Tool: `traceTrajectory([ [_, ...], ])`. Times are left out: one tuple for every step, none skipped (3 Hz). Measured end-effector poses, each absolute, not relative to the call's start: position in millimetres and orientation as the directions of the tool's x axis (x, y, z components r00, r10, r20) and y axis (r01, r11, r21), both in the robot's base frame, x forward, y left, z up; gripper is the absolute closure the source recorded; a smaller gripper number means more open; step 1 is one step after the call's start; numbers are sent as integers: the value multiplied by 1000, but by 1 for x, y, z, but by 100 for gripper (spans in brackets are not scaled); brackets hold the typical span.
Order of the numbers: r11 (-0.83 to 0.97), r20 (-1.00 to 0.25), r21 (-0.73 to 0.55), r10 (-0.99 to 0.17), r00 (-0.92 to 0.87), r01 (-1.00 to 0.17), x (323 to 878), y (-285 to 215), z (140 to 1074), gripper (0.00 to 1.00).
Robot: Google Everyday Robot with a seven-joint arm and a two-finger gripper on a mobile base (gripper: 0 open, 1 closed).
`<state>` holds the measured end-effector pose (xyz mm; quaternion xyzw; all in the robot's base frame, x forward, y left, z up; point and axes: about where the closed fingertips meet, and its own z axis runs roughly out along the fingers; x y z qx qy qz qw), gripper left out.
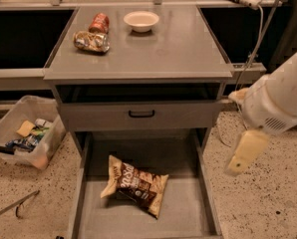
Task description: Pick brown chip bag from middle drawer and place on counter
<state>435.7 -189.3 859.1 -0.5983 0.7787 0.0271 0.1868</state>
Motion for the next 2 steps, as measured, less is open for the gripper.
traceTrajectory([
  [272,-408,-61,-885,-225,-960,423,-158,754,0],
  [281,-410,-38,-880,-242,-959,416,-154,716,0],
])
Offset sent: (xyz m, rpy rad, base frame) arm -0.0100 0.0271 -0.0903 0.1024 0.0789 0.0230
